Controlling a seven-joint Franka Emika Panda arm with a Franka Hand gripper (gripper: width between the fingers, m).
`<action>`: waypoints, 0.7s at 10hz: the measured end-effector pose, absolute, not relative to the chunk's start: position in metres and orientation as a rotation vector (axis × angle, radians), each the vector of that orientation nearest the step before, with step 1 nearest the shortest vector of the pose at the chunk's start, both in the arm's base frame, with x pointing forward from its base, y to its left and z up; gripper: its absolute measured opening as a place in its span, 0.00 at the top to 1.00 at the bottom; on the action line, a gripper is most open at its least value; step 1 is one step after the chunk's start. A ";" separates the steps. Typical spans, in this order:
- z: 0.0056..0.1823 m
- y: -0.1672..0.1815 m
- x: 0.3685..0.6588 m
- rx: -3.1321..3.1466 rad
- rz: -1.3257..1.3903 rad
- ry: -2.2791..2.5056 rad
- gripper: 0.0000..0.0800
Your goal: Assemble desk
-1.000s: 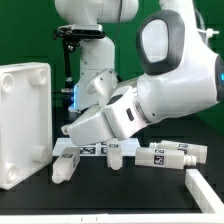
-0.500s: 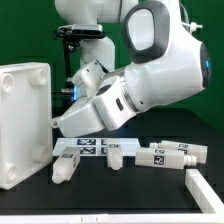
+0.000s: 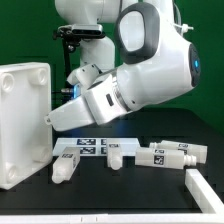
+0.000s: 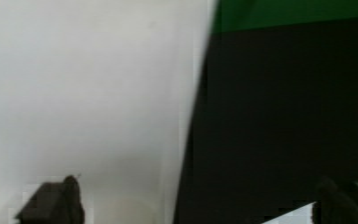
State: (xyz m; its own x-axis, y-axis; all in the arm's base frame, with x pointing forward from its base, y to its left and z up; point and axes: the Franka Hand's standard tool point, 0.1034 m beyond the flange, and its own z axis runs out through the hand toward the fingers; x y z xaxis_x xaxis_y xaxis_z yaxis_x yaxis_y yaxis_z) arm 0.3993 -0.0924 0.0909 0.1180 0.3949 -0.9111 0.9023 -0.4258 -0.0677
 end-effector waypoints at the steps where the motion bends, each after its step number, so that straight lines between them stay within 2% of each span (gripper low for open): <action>1: 0.091 -0.096 0.398 1.889 -1.284 1.252 0.19; 7: 0.083 -0.102 0.388 1.896 -1.297 1.281 0.19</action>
Offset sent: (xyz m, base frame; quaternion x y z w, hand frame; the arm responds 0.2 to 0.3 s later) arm -0.0123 -0.0152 -0.0017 -0.0055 0.0049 -0.0079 0.9999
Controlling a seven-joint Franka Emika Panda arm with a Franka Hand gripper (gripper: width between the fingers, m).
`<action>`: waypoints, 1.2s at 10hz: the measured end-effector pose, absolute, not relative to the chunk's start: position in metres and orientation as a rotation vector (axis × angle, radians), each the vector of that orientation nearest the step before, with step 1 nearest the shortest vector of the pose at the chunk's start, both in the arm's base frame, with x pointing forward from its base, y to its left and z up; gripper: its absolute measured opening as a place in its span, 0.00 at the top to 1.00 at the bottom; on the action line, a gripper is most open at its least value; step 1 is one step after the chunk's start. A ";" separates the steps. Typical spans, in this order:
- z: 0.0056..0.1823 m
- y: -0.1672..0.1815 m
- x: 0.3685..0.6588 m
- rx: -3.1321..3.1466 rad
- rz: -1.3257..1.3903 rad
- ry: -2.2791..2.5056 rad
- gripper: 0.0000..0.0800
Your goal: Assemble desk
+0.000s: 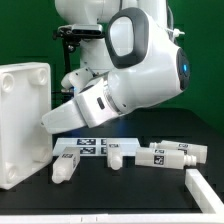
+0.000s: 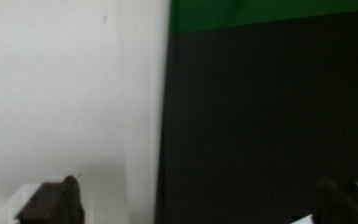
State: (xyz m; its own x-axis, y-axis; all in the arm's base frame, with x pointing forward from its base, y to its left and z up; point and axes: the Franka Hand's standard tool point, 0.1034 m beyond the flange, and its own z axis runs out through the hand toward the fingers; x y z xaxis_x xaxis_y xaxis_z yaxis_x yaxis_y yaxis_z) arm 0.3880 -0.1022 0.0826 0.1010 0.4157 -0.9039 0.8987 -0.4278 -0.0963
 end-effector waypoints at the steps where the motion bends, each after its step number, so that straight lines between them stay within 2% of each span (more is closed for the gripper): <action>1: 0.083 -0.102 0.388 1.895 -1.296 1.282 0.34; 2: 0.082 -0.102 0.388 1.894 -1.296 1.282 0.34; 3: 0.082 -0.101 0.388 1.894 -1.296 1.283 0.58; 4: 0.082 -0.101 0.388 1.894 -1.296 1.283 0.58; 5: 0.082 -0.101 0.388 1.894 -1.296 1.283 0.80; 6: 0.083 -0.101 0.389 1.895 -1.294 1.278 0.93; 12: 0.084 -0.101 0.390 1.887 -1.286 1.284 0.93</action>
Offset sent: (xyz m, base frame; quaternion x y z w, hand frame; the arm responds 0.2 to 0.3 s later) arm 0.0000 0.0000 0.0000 0.0000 0.0000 0.0000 1.0000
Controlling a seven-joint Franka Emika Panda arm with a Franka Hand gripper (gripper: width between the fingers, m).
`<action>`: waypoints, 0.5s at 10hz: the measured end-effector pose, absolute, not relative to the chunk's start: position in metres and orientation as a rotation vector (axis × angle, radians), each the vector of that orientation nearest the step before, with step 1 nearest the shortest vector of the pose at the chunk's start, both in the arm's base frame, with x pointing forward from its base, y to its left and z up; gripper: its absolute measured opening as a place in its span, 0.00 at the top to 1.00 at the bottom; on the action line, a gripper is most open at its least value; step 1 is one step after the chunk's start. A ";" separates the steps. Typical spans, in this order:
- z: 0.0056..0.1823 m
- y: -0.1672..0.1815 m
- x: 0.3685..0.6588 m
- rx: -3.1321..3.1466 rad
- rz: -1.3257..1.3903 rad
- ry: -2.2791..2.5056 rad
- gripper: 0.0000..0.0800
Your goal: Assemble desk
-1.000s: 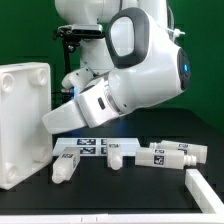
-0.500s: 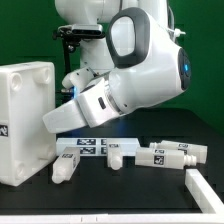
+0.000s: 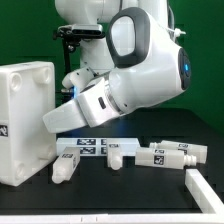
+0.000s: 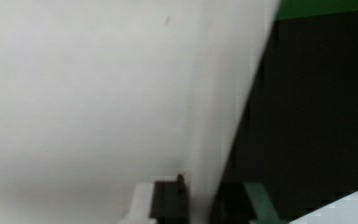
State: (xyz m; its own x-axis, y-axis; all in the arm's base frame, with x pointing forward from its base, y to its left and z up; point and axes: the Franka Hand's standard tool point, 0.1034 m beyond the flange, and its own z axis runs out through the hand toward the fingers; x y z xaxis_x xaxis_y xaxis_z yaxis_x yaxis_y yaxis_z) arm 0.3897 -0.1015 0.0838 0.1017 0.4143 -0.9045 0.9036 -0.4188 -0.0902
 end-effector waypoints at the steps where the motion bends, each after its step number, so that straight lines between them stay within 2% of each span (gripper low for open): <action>1: 0.084 -0.101 0.389 1.869 -1.285 1.294 0.93; 2: 0.089 -0.100 0.386 1.851 -1.318 1.292 0.93; 4: 0.111 -0.101 0.397 1.846 -1.312 1.345 0.93; 5: 0.116 -0.099 0.397 1.845 -1.304 1.357 0.93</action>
Offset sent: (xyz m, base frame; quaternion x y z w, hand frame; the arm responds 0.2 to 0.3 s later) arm 0.0083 -0.0077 0.0508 -0.0270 0.0058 -0.0442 0.9986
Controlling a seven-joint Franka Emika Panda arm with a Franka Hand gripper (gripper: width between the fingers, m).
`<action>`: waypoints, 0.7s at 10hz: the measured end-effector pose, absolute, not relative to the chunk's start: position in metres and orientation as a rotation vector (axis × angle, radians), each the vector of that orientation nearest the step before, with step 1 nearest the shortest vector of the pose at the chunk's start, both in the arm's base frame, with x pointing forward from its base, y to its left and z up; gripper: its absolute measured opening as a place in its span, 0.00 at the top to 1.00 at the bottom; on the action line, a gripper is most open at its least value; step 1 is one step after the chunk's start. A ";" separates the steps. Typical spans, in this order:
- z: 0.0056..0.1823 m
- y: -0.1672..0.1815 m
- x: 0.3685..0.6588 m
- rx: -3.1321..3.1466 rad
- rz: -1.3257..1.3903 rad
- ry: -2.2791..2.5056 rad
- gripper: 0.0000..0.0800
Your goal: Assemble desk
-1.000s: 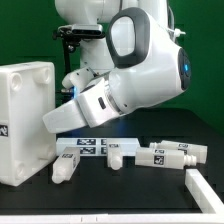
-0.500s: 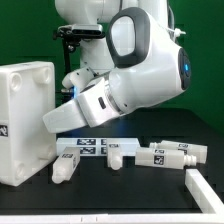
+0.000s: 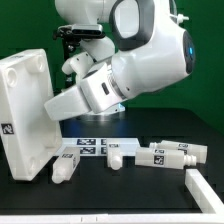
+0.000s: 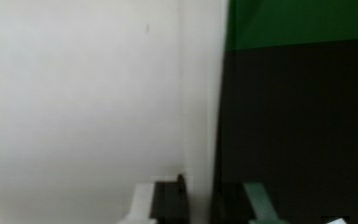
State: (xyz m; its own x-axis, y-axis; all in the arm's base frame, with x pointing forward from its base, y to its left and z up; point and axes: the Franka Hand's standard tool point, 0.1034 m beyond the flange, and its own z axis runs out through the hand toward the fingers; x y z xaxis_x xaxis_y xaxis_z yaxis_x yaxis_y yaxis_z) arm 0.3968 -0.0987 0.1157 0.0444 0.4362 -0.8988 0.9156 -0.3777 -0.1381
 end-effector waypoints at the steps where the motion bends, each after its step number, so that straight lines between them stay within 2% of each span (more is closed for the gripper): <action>1: 0.116 -0.097 0.398 1.841 -1.304 1.370 0.93; 4: 0.124 -0.094 0.406 1.827 -1.303 1.426 0.93; 7: 0.144 -0.085 0.417 1.864 -1.273 1.467 0.93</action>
Offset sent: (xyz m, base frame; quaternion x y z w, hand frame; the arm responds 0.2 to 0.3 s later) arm 0.0097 0.0009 0.0241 0.0058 -0.0011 -0.0151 0.9999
